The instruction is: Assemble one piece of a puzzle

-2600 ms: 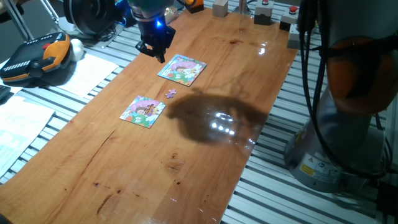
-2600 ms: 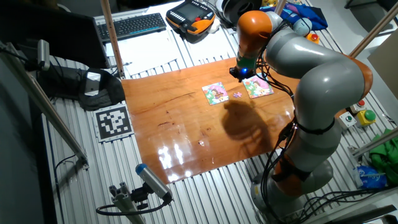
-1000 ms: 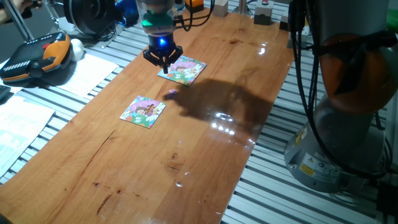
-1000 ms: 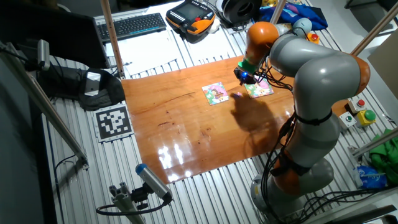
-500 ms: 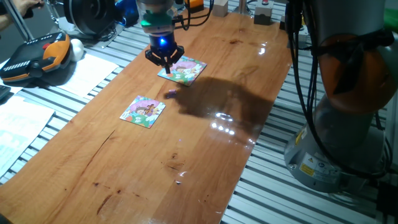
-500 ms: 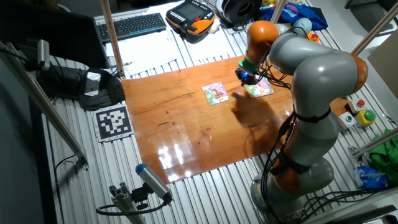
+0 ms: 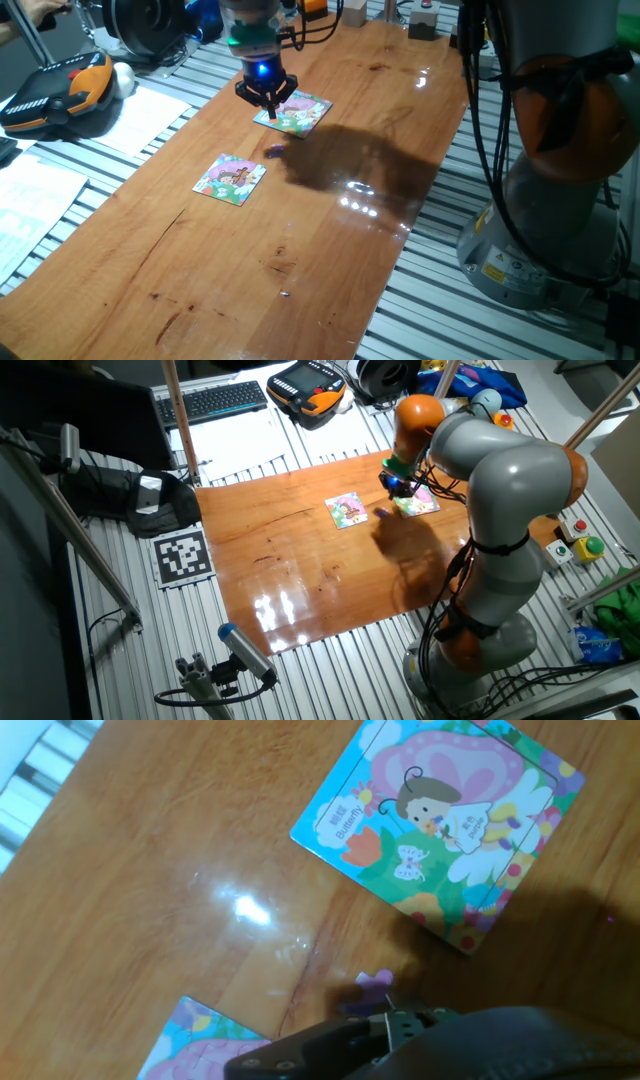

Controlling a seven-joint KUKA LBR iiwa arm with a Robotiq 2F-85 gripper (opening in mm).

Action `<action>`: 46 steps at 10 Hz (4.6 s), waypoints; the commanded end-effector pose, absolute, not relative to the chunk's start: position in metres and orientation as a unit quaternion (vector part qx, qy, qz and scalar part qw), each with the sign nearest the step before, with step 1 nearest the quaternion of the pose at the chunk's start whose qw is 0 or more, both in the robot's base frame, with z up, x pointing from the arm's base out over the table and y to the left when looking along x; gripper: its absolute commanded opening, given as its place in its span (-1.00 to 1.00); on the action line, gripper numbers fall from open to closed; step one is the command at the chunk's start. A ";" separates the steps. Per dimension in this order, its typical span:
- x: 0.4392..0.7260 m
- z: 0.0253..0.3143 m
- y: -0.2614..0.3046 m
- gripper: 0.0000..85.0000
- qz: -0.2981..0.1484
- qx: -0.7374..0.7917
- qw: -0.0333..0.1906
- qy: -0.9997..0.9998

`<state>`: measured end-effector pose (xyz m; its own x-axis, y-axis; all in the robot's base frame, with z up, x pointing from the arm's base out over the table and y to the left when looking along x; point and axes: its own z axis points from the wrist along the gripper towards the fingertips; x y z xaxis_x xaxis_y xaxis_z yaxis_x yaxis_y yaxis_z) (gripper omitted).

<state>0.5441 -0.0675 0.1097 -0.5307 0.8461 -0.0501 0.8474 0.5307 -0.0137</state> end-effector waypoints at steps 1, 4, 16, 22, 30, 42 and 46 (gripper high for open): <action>0.545 0.110 -0.066 -1.00 -0.029 0.481 0.022 0.876; 0.546 0.107 -0.068 -1.00 -0.013 0.483 0.032 0.875; 0.549 0.106 -0.068 -1.00 -0.006 0.538 0.020 0.843; 0.552 0.102 -0.064 -0.60 -0.012 0.537 0.022 0.843; 0.552 0.100 -0.067 -0.60 -0.016 0.655 0.038 0.755; 0.556 0.065 -0.070 0.20 0.010 0.698 0.024 0.716; 0.552 0.057 -0.060 0.20 0.003 0.698 0.029 0.716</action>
<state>0.5521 -0.0604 0.0567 -0.0249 0.9990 -0.0382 0.9986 0.0266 0.0447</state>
